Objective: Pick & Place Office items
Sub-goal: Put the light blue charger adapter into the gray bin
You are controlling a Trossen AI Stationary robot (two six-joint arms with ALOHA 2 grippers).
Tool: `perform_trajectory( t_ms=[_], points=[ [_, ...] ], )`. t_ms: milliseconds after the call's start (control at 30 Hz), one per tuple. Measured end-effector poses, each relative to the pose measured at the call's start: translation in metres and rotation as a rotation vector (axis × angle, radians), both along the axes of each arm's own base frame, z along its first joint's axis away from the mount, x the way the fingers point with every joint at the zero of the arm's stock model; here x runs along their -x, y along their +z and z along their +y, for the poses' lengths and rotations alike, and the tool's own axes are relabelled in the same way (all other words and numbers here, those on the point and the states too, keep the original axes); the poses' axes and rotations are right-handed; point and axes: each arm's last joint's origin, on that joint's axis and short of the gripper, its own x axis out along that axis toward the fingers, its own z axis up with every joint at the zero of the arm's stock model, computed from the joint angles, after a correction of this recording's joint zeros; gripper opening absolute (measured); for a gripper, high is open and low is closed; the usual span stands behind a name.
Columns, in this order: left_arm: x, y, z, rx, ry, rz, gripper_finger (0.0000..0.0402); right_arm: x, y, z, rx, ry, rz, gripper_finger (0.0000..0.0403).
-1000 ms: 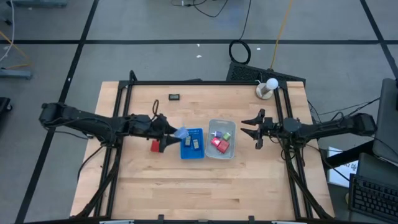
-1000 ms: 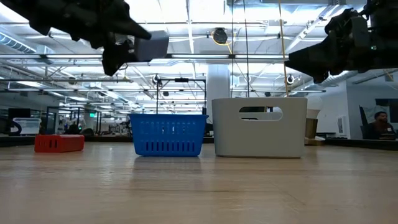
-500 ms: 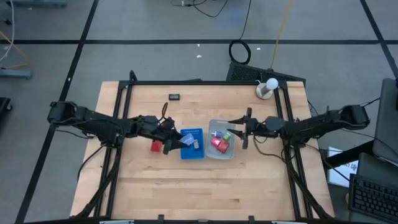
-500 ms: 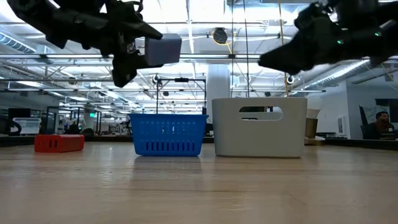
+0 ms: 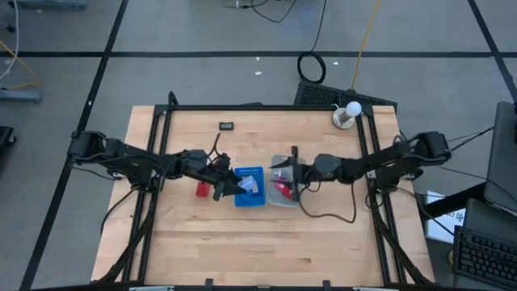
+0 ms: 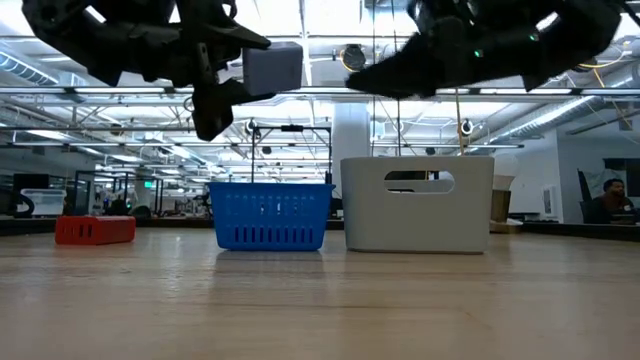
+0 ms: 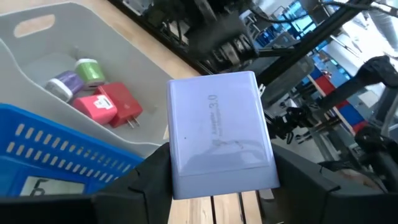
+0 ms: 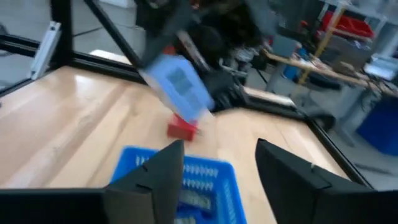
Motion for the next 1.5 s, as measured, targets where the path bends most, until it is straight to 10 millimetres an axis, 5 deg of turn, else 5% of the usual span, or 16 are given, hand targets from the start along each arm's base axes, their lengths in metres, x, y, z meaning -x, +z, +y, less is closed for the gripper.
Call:
perform_trajectory(
  t_ms=[233,433,833,1267,1500],
  points=[
    [0.000,0.000,0.002,0.021,-0.033,0.000,0.0217,-0.034,0.006,0.028,0.175,0.088,-0.013,0.0252],
    [0.000,0.001,0.001,0.042,-0.045,0.004,0.0217,-0.058,0.011,0.039,0.241,0.098,-0.039,0.0264],
    [0.000,0.003,-0.006,0.046,-0.093,-0.022,0.0217,-0.068,0.009,0.043,0.262,0.171,-0.059,0.0233],
    [-0.001,0.005,-0.008,0.083,-0.120,-0.005,0.0216,-0.068,0.009,0.041,0.266,0.219,-0.062,0.0135],
    [-0.005,0.012,-0.012,0.050,-0.149,0.011,0.0224,-0.068,0.010,0.041,0.237,0.221,-0.067,0.0148]
  ],
)
